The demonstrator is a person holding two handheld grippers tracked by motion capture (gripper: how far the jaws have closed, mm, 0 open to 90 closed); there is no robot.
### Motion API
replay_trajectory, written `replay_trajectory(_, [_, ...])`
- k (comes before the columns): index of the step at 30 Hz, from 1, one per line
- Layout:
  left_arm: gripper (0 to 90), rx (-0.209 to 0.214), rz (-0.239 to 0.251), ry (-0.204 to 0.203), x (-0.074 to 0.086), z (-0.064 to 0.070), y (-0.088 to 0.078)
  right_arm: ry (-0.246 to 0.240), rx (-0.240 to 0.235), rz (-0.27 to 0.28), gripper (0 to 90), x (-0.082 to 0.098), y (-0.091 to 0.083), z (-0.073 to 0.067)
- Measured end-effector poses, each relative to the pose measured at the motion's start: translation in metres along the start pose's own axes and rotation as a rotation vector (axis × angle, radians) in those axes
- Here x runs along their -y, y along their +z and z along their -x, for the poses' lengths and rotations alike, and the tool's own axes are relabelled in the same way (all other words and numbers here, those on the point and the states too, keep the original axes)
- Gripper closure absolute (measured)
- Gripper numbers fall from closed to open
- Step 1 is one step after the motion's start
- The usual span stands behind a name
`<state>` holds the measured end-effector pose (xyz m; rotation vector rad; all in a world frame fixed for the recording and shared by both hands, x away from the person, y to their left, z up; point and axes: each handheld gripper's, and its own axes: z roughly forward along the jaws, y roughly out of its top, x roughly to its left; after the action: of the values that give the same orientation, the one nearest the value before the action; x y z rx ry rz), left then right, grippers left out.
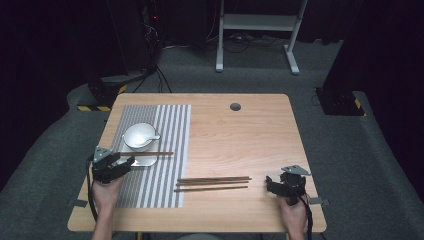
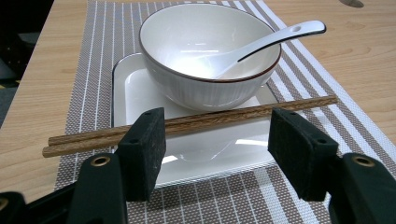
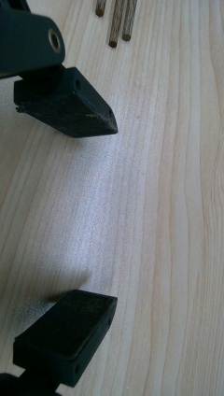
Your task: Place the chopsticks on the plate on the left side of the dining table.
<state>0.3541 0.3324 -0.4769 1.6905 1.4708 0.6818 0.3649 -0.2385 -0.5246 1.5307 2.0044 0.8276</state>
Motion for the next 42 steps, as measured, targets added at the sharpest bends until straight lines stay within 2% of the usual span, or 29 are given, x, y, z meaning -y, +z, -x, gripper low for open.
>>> replay_trajectory(11, [36.9, 0.016, 0.014, 0.013, -0.001, 0.006, -0.004, 0.001, 0.000, 0.000, 15.1, 0.000, 0.000, 0.000])
replay_trajectory(42, [36.6, 0.068, 0.016, 0.054, -0.001, 0.030, -0.007, 0.000, 0.000, 0.000, 15.1, 0.000, 0.000, 0.000])
